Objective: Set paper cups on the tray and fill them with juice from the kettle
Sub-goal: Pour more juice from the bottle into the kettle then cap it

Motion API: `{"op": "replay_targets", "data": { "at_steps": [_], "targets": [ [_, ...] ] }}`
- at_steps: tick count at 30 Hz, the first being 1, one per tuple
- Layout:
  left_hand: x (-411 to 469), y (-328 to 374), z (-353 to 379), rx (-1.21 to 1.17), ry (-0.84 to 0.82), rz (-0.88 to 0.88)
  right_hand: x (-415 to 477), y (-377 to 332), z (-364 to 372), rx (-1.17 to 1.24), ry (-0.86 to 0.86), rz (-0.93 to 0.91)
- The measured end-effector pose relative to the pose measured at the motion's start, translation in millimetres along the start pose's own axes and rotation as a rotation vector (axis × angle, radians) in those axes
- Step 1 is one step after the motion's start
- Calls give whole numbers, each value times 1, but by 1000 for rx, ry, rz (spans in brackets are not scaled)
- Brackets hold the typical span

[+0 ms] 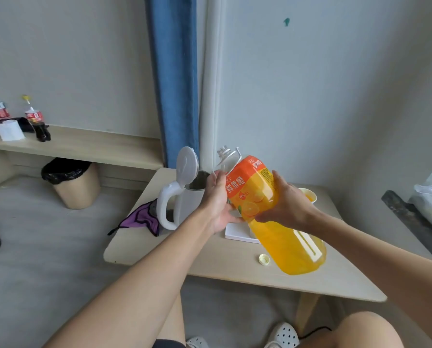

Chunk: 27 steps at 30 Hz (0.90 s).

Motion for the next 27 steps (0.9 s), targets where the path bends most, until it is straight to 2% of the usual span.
{"op": "replay_targets", "data": {
  "at_steps": [4,11,19,27],
  "targets": [
    [12,-14,-7,-61,34,-31,4,-2,6,-101,-72,12],
    [36,-47,-24,-140,48,-218,12,-11,15,-205,-218,35],
    [42,-56,-29,-214,-14,-271,25,-23,22,-316,-349,30],
    [49,-57,-34,-245,-48,-290,35,-33,25,-381,-378,31]
  ]
}}
Point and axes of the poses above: each hand's wrist, its own x-axis towards the middle knuckle, its own z-axis out of the palm, y = z × x, the point moved 7 cm from there along x, towards the middle knuckle, and after that the axes turned 5 degrees about -z, right-handed, at the moved point
